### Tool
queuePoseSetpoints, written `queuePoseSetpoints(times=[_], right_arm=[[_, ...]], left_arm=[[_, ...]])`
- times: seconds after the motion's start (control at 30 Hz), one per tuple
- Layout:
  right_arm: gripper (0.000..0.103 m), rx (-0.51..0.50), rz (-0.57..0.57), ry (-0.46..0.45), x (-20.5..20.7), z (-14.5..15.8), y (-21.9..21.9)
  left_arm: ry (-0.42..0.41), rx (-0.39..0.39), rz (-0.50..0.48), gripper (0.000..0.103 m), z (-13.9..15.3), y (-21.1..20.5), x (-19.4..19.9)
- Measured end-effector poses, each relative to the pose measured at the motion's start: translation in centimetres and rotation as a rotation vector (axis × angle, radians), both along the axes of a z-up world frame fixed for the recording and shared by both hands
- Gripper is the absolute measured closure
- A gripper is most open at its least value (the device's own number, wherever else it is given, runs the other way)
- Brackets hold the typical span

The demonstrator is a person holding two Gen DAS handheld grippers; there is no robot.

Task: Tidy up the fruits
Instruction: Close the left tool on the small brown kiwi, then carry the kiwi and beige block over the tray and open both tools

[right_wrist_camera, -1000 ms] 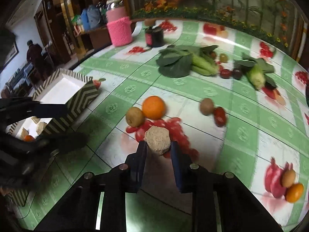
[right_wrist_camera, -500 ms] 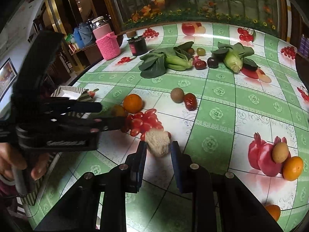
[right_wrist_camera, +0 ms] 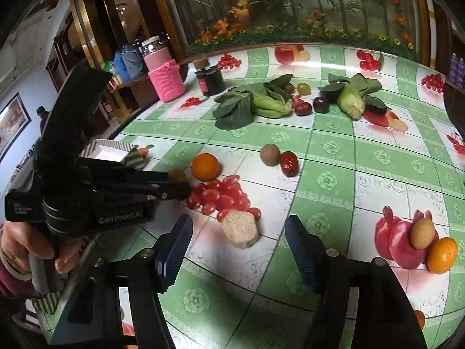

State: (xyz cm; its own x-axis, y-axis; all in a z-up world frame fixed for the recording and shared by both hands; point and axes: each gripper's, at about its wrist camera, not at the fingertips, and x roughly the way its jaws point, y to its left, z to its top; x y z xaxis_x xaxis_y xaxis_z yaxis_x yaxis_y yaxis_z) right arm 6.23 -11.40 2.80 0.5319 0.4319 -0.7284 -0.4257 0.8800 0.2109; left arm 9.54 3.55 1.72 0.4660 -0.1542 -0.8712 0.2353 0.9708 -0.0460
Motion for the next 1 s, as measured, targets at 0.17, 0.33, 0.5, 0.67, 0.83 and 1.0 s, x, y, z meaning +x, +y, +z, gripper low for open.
queuePoseSetpoints(times=[0.17, 0.33, 0.5, 0.67, 0.83, 1.0], right_arm=[[0.071, -0.104, 0.014, -0.004, 0.5, -1.3, 1.5], [0.074, -0.137, 0.01, 0.003, 0.1, -1.5, 1.7], [0.074, -0.119, 0.005, -0.02, -1.4, 0.0, 1.4], [0.074, -0.069, -0.014, -0.051, -3.7, 1.6, 1.3], [0.074, -0.021, -0.004, -0.065, -6.0, 2.8, 2.4], [0.074, -0.017, 0.037, -0.068, -7.9, 3.2, 4.6]], left_arm=[[0.006, -0.005, 0.004, 0.082, 0.0, 0.1, -0.3], [0.017, -0.024, 0.007, 0.083, 0.3, 0.4, -1.2], [0.007, -0.059, 0.006, 0.083, 1.5, 1.4, -3.2], [-0.018, -0.086, 0.012, 0.082, 3.1, 2.8, -5.7], [-0.036, -0.087, 0.027, 0.082, 4.1, 4.5, -8.7], [-0.06, -0.074, 0.064, 0.082, 4.7, 6.5, -11.3]])
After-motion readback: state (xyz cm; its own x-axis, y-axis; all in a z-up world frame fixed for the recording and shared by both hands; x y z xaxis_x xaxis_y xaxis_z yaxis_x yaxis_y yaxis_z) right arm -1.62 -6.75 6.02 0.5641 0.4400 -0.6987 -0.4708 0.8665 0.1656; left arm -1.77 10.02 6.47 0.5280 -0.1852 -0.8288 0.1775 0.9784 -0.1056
